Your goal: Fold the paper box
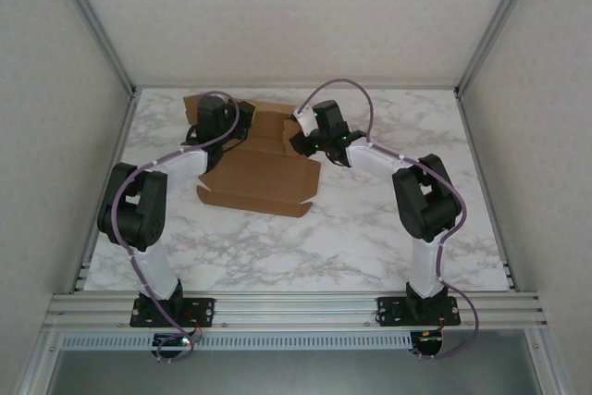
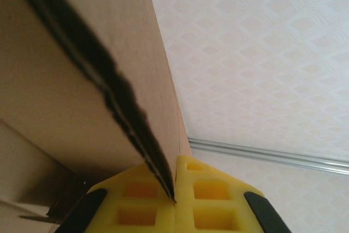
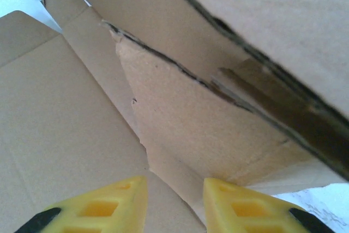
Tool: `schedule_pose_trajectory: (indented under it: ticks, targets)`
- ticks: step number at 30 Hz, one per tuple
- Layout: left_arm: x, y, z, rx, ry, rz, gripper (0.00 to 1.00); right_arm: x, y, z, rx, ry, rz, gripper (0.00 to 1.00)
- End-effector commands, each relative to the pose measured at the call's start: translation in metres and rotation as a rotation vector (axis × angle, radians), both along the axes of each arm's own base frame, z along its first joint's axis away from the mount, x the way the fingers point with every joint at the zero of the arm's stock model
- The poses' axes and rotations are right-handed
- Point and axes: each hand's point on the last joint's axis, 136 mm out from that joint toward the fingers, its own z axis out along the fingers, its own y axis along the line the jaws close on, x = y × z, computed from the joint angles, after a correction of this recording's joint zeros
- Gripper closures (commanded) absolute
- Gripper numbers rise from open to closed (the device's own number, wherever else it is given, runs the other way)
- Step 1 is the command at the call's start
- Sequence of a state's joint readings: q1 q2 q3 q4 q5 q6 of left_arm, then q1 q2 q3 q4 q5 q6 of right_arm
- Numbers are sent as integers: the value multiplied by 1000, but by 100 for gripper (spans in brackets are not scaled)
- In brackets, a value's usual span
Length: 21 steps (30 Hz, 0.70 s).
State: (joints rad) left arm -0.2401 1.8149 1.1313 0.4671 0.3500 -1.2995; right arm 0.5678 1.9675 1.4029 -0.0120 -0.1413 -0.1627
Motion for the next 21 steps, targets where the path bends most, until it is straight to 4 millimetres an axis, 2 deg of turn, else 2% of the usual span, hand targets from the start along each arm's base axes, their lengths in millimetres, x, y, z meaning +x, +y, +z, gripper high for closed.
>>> schedule_pose_trajectory:
  ticks: [1,5,11,19,21]
  targets:
    - [-9,-18,-1,-25,19,-96,100,19,0,13,-28,-84,-68,66]
    - [-12,-16,-3,-13,24,-89,100,25,-17,7,-99,-120,-139,67]
    - [-15,-14,-11,1,42,-87,100,28,-39,11,-139,-188,-211,66]
    - [-13,-8,-21,46,90,-50,100,31,-63,19,-108,-209,-251,67]
    - [-13,-7,-29,53,130,-45,100,30,-65,21,-84,-205,-247,67]
